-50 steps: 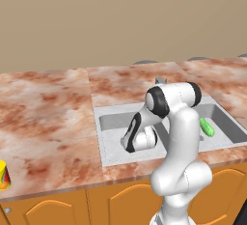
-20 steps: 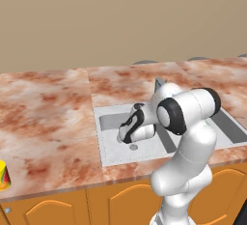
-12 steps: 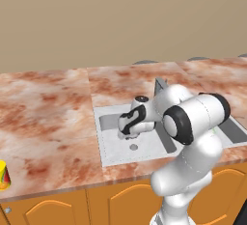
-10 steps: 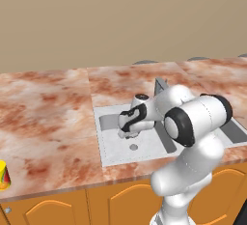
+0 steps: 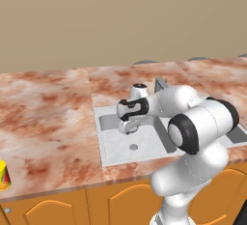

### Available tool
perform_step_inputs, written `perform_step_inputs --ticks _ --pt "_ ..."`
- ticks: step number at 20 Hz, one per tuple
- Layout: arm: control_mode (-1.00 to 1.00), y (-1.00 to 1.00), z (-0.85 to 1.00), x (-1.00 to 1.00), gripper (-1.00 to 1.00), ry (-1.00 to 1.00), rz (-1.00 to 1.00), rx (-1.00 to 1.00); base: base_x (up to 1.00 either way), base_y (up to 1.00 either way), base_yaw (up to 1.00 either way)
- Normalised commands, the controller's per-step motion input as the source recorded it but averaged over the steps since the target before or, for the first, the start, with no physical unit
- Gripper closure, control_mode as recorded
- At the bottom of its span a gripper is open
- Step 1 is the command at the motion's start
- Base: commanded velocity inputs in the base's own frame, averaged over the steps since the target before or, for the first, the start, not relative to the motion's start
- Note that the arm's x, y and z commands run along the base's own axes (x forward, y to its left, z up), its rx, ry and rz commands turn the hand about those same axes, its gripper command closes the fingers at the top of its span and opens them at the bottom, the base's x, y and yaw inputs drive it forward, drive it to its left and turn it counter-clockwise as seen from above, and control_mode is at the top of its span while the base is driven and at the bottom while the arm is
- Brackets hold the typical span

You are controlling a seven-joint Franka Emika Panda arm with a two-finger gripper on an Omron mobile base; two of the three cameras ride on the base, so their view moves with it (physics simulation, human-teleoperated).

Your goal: Remove the corn and garlic from the sink. Then move the bowl and cup from the counter to the sink for washing.

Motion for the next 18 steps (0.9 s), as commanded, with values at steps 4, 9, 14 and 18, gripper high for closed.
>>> perform_step_inputs --ticks 4,9,14,18 --pt "-1.00 0.23 0.33 -0.01 1.00 0.08 0.22 -0.02 0.00 0.00 0.00" --pt "-1.00 0.28 0.31 0.00 1.00 0.09 0.23 0.00 0.00 0.00 0.00" --pt "-1.00 0.37 0.19 0.00 1.00 0.04 0.22 0.00 0.00 0.00 0.00" --pt "-1.00 0.44 0.09 0.01 1.00 0.04 0.14 0.00 0.00 0.00 0.00"
